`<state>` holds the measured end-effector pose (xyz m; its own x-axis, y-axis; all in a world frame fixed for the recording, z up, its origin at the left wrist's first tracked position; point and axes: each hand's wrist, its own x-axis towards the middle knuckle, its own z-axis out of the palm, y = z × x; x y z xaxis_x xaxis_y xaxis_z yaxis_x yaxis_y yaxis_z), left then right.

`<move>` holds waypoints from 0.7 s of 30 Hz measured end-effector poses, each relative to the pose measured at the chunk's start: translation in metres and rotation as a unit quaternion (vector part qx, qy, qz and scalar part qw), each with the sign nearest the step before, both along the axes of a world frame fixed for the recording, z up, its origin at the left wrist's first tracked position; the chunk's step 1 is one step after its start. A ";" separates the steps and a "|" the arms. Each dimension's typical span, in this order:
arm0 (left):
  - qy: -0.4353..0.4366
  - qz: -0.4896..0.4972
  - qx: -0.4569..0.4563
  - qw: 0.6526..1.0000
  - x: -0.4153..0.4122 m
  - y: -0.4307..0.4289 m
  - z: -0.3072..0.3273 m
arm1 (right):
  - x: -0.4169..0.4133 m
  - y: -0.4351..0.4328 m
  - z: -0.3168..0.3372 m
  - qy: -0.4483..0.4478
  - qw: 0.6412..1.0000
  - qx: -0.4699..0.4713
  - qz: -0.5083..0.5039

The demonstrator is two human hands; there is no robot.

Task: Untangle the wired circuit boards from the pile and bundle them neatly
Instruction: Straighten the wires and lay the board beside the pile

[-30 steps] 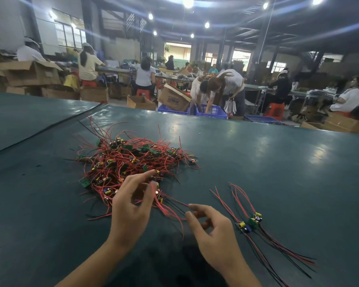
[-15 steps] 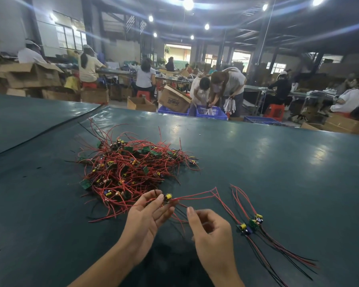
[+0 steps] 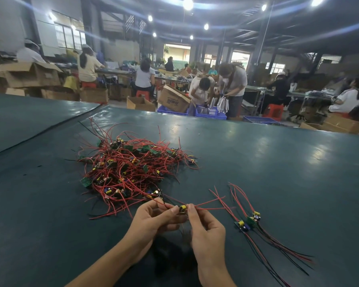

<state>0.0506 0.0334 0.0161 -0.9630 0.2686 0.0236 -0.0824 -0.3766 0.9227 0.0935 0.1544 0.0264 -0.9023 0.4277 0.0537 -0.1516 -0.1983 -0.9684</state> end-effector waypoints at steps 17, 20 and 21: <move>0.174 0.035 -0.159 0.971 0.008 0.005 0.000 | 0.003 -0.001 -0.002 -0.020 1.000 0.003 -0.002; 0.166 0.039 -0.143 0.975 0.008 0.006 0.000 | 0.004 -0.004 0.000 -0.007 0.999 -0.016 0.033; 0.160 0.040 -0.135 0.977 0.009 0.006 0.000 | 0.005 -0.005 0.002 -0.003 0.998 -0.025 0.050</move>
<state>0.0596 0.0396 0.0162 -0.9360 0.2305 0.2661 0.2469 -0.1091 0.9629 0.0989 0.1495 0.0286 -0.9411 0.3369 0.0293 -0.1233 -0.2613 -0.9574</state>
